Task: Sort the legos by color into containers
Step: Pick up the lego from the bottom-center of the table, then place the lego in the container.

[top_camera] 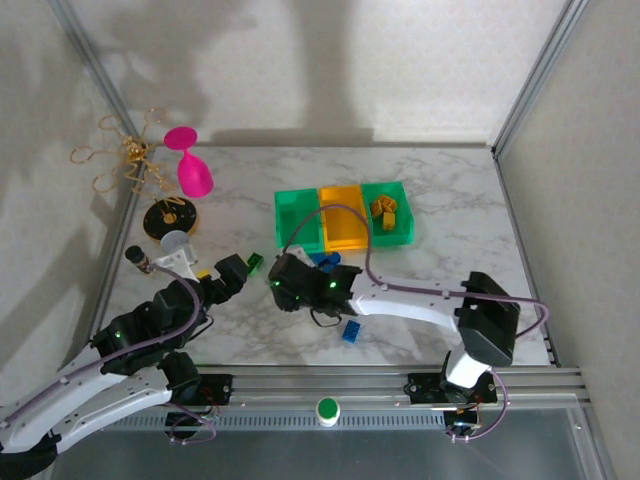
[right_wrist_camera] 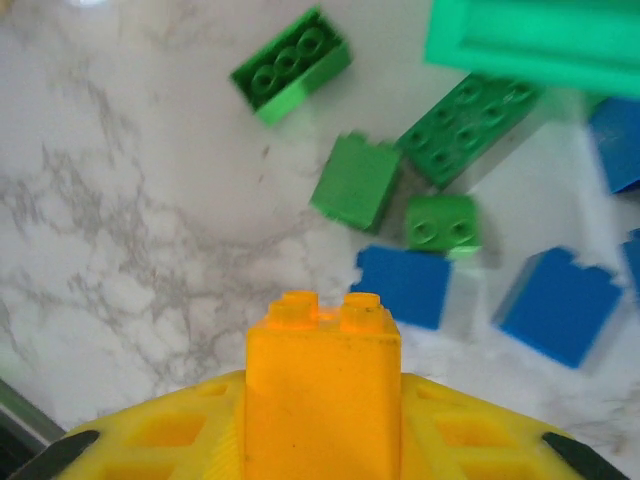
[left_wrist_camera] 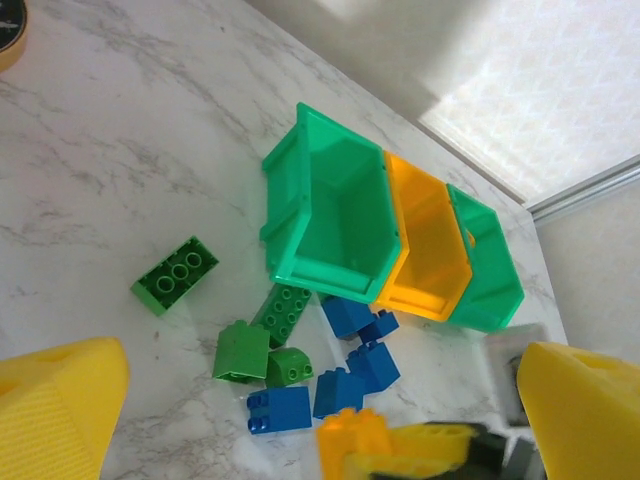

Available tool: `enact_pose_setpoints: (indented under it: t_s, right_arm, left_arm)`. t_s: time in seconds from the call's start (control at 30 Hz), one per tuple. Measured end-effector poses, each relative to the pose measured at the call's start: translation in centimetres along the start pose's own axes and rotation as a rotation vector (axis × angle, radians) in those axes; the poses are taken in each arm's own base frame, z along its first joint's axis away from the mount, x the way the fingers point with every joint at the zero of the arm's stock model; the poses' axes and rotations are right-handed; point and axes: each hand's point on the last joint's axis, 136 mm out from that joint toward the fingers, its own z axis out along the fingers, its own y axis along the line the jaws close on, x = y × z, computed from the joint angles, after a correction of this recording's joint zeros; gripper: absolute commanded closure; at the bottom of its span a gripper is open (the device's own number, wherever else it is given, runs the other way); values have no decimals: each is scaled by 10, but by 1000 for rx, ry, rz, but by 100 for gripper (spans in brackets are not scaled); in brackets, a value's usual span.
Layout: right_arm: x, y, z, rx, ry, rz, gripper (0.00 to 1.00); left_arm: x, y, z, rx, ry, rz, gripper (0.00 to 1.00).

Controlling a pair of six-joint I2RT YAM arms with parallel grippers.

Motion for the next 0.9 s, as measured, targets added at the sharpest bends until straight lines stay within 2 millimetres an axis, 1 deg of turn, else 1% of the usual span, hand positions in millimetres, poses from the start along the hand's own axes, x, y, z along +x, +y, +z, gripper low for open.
enact_pose_setpoints:
  t_s: [0.07,0.17,0.27,0.33,0.37,0.43,0.53,0.63,0.73,0.9]
  right_arm:
    - [-16,-18,-8,22,-24,39,64]
    - [-40,-56,-16,83,-62,93,64]
    - [-63,-100,-21,158,-95,147,64]
    - [-77,-134,-24,212,-116,188,64]
    - [-82,-148,-25,234,-124,202,64]
    - [-92,-182,-29,290,-140,238,64]
    - [-103,-226,-34,357,-159,278,65]
    - [-110,-263,-28,413,-155,307,65]
    - [-113,-289,-15,453,-131,316,65]
    - [-122,-311,7,483,-103,311,65]
  left_arm:
    - [3,-6,6,5,12,12,0]
    - [10,-16,16,13,33,35,1]
    - [17,-25,27,20,54,61,1]
    - [22,-34,35,26,70,82,0]
    - [24,-38,39,30,75,88,1]
    - [28,-46,46,40,86,105,1]
    - [33,-57,56,60,98,122,0]
    - [35,-67,63,79,99,132,0]
    - [37,-73,68,97,99,141,0]
    - [42,-80,76,103,106,161,0]
